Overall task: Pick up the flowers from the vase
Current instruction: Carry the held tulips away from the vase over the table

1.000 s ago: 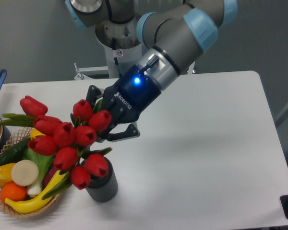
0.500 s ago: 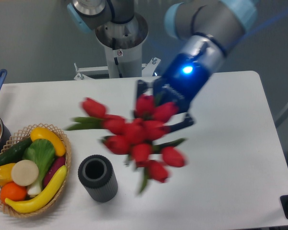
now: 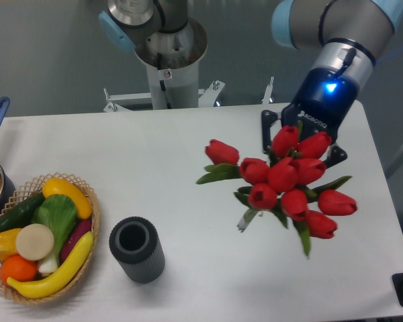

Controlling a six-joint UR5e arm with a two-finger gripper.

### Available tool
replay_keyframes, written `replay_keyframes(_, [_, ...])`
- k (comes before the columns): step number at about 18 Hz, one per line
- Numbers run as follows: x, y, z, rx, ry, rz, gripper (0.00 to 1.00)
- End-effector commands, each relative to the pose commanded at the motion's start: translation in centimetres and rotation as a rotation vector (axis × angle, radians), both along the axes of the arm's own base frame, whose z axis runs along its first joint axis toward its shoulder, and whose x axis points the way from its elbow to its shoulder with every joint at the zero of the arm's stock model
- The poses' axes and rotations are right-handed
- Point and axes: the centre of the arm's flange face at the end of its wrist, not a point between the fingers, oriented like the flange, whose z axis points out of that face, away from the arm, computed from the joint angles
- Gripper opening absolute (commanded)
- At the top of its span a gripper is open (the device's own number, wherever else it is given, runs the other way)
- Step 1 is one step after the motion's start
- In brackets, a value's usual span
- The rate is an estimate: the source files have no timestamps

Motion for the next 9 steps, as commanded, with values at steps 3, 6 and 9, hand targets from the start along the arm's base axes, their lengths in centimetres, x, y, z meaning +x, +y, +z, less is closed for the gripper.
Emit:
replay_keyframes(3, [0.22, 0.4, -0.39, -0.006, -0.006, -0.006, 0.25])
replay_keyframes(6, [0.39, 0.34, -1.02, -0.009, -0.009, -0.009, 0.25])
replay_keyframes(9, [0.36, 0.26, -0.8, -0.008, -0.009, -0.007, 0.25])
